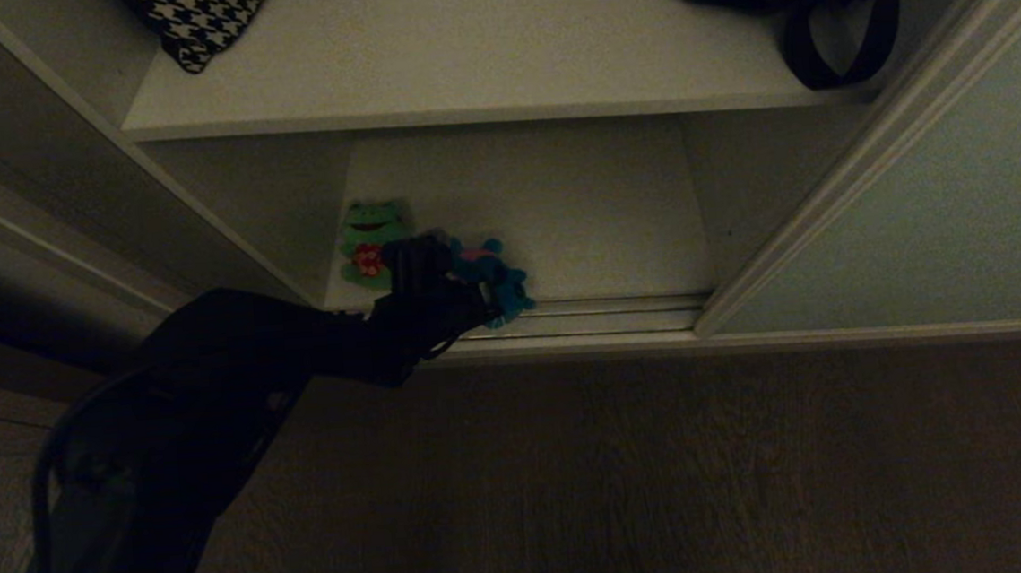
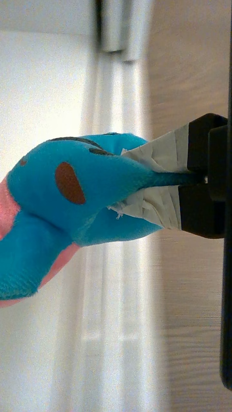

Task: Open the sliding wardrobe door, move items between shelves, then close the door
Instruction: Place the blue doll on the lower shelf

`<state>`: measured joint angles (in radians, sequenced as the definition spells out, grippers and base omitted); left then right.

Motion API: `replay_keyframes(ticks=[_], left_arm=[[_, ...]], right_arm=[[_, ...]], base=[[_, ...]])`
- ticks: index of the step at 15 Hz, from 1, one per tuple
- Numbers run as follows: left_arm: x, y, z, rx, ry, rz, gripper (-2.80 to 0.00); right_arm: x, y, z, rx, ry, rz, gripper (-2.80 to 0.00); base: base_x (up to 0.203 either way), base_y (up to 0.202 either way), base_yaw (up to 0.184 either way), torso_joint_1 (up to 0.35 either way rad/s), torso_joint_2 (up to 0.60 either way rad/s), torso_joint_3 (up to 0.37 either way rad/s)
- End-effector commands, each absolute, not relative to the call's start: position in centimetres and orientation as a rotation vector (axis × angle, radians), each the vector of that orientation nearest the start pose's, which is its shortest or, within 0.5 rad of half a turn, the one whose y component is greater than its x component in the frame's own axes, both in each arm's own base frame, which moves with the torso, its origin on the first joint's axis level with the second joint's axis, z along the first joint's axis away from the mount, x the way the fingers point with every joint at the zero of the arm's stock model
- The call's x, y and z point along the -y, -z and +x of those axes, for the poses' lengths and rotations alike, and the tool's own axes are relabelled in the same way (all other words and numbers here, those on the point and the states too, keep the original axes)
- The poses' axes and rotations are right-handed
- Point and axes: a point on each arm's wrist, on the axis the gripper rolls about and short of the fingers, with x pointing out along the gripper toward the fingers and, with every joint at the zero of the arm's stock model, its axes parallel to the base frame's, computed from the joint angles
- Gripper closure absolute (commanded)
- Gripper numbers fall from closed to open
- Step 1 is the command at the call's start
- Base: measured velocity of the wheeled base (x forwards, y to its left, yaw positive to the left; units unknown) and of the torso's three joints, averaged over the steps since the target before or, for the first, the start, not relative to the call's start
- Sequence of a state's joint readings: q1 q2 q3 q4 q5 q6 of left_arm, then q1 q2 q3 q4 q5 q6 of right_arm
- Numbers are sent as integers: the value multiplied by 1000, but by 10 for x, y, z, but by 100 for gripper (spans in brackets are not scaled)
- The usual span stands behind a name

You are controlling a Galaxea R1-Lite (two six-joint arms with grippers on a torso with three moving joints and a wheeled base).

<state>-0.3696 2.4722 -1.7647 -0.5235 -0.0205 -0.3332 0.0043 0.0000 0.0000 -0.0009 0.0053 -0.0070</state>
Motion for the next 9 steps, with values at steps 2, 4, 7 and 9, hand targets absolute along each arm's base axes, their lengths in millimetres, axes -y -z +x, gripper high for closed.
replay_keyframes(ticks=[2,4,7,9], left_arm=[[193,-85,500,-128,347,-254,0],[194,-90,506,-7,332,-234,0],[196,-85,510,16,327,-199,0],[197,-81,512,12,330,-190,0]], right_arm=[[0,-76,-23,3,-11,-8,0],[0,-75,-23,2,-11,-8,0],[0,-75,-23,2,-11,-8,0],[0,-76,-23,2,-11,-8,0]], base=[[0,0,0,0,0,0],[0,0,0,0,0,0],[0,0,0,0,0,0],[0,0,0,0,0,0]])
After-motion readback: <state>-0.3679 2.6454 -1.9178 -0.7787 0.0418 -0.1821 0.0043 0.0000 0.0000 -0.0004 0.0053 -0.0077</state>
